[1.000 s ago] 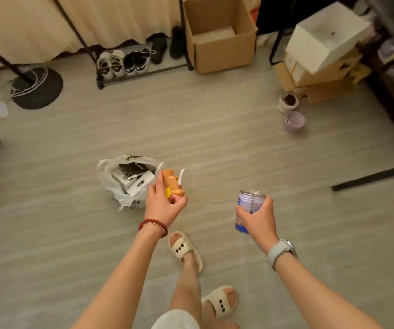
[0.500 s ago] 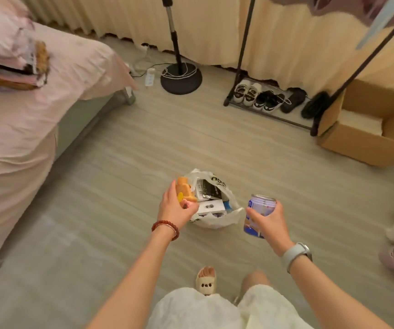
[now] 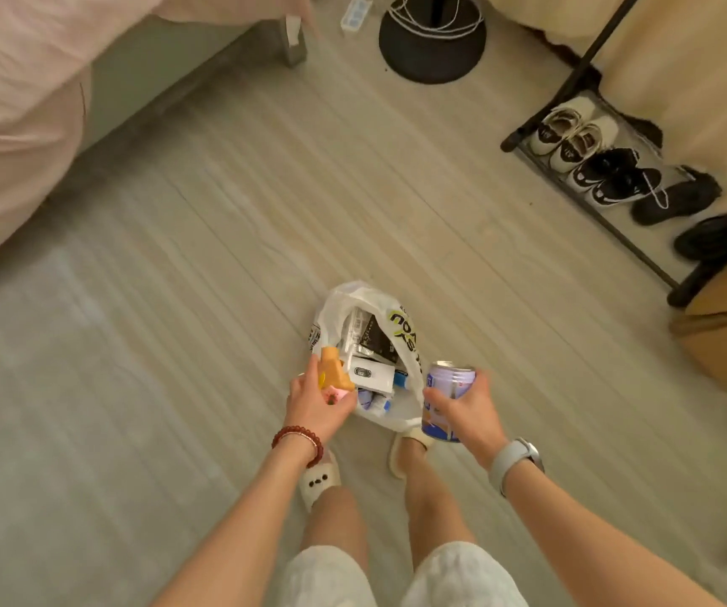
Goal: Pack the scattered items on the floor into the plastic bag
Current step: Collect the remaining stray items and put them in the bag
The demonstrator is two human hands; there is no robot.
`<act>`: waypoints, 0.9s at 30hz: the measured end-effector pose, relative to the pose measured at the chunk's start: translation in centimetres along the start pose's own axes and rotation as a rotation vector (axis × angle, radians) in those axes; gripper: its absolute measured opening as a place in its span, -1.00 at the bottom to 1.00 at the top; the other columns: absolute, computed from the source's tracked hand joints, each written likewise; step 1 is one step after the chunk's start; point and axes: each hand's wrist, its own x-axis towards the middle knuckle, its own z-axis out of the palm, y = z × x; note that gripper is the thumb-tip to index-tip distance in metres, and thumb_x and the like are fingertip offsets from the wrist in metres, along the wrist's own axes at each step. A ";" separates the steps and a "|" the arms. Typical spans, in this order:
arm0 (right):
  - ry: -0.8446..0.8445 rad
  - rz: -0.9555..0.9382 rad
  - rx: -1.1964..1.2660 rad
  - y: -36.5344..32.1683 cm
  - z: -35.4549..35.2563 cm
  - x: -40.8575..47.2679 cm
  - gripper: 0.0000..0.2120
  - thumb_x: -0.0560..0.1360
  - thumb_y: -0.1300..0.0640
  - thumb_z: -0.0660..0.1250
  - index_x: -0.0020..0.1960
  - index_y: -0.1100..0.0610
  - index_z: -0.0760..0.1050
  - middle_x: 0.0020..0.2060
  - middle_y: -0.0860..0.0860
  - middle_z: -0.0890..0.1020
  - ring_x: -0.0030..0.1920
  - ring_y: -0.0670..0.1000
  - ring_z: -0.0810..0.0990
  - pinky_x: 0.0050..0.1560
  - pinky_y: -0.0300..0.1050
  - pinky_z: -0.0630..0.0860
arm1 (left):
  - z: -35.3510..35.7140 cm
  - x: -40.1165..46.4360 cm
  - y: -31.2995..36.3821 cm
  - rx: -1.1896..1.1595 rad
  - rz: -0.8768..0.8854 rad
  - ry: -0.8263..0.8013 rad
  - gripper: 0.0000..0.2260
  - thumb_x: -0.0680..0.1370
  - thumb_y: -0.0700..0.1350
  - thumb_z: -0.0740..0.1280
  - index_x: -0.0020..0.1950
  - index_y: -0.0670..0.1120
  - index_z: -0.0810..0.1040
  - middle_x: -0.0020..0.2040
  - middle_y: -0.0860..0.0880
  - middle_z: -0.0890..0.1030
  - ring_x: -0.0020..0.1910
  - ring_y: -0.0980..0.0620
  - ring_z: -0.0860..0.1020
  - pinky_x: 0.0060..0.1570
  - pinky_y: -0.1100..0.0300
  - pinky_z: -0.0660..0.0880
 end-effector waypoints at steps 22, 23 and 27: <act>-0.052 -0.129 -0.526 18.2 17.5 34.4 -0.36 0.46 0.07 0.31 0.42 0.20 0.10 0.33 0.20 0.33 0.33 0.21 0.33 0.29 0.11 0.35 | 19.6 31.0 -15.6 0.333 0.073 0.190 -0.31 0.40 0.04 0.39 0.42 -0.05 0.16 0.41 -0.12 0.23 0.33 -0.18 0.25 0.22 -0.03 0.33; -0.041 -0.153 -0.493 18.4 17.4 34.9 -0.39 0.48 0.16 0.28 0.43 0.21 0.09 0.35 0.21 0.30 0.35 0.21 0.30 0.33 0.08 0.30 | 19.8 31.3 -15.9 0.391 0.118 0.200 -0.31 0.39 0.03 0.39 0.43 -0.04 0.16 0.41 -0.11 0.22 0.34 -0.17 0.23 0.20 -0.05 0.34; -0.052 -0.190 -0.441 19.4 15.0 36.5 -0.47 0.47 0.33 0.17 0.41 0.20 0.18 0.35 0.20 0.33 0.34 0.18 0.33 0.30 -0.07 0.26 | 20.6 32.4 -16.7 0.625 0.309 0.194 -0.28 0.29 0.05 0.49 0.37 -0.04 0.27 0.37 -0.13 0.34 0.23 -0.22 0.34 -0.03 -0.09 0.47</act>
